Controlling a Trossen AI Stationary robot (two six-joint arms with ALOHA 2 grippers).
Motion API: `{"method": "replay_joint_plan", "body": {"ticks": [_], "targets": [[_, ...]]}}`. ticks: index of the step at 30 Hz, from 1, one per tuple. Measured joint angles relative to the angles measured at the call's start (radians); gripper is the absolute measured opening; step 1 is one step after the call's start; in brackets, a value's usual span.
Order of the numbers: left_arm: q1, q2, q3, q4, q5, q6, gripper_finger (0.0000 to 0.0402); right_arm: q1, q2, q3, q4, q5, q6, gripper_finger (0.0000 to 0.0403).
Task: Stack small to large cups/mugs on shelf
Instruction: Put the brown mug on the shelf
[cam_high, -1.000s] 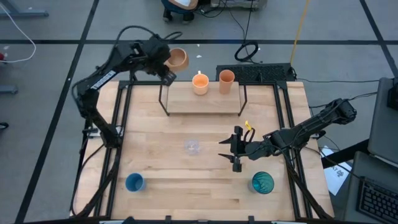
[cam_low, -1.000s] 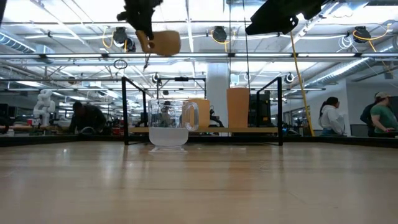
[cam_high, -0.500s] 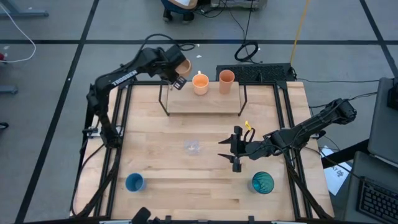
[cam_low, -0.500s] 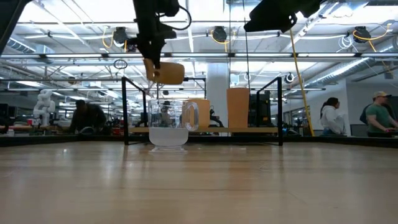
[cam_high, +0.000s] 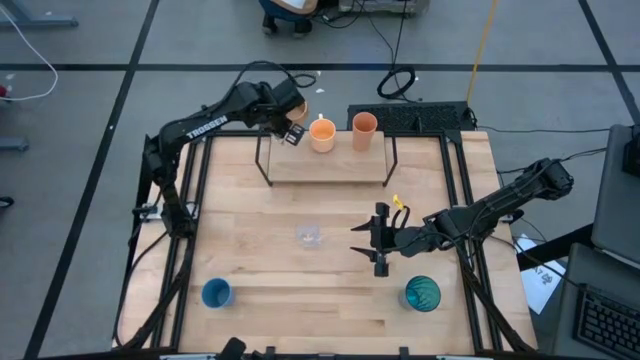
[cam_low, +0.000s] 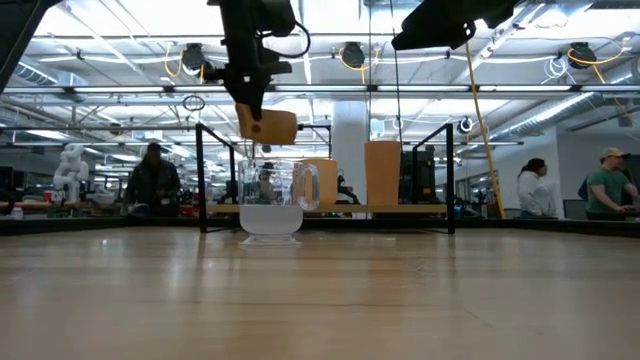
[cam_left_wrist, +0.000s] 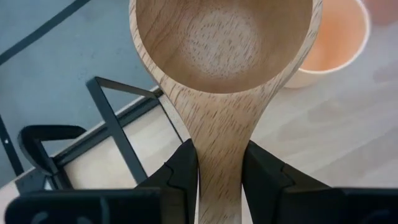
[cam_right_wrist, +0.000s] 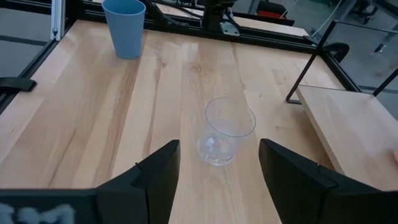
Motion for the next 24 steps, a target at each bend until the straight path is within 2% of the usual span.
{"method": "replay_joint_plan", "body": {"ticks": [4, 10, 24], "targets": [[-0.001, 0.002, -0.073, -0.001, -0.01, -0.049, 0.0096, 0.0, 0.0, 0.0, 0.002, 0.0, -0.012, 0.021], [0.009, 0.001, -0.169, 0.116, -0.015, -0.053, 0.0096, 0.0, 0.0, 0.0, 0.004, 0.0, -0.01, 0.021], [0.008, 0.0, -0.267, 0.203, 0.011, -0.099, 0.0096, 0.0, 0.0, 0.0, 0.003, 0.0, -0.018, 0.021]]}}
